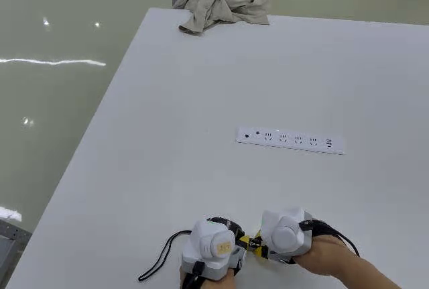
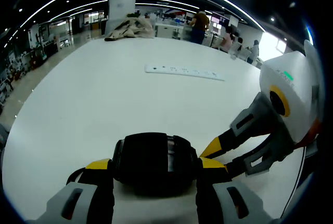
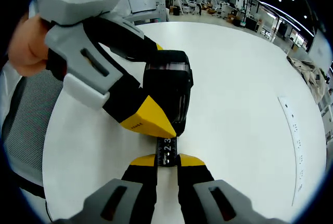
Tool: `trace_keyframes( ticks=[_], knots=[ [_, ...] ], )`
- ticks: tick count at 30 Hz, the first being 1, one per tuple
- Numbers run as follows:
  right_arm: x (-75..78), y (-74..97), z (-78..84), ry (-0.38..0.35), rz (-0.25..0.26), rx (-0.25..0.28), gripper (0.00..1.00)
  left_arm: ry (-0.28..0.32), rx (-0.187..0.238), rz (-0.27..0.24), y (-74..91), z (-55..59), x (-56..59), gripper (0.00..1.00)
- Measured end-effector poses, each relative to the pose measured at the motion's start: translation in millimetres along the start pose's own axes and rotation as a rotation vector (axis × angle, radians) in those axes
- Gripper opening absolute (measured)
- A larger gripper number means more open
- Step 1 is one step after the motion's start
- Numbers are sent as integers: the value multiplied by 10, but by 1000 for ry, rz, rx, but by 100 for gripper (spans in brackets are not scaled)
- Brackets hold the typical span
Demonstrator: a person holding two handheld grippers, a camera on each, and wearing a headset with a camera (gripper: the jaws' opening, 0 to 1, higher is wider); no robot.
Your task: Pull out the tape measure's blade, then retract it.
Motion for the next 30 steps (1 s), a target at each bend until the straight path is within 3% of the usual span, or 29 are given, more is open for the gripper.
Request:
trace_keyframes(
  ticks=[8,14,18,30],
  knots=[
    [-8,-19,-13,32,2,7,14,0,0,-2,5,-6,3,60],
    [-12,-26,-12,-2,20,27,14,-3,2,-5,3,-2,6,60],
    [-25,-49,-28,43,16,35,14,-4,2,-2,11,-8,5,60],
    [-16,-78,-52,34,19,39,14,-6,11,-4,13,0,10,60]
  ],
)
Point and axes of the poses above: the centre of the closed fingertips' face, and the gripper's own axes: y roughly backward along the fingers, x roughly to its right, z roughly out of its underside, the point moved 10 cm from there along y, roughly backward along the fingers, and after that the axes turned 13 degrees about x, right-handed, at the moved point
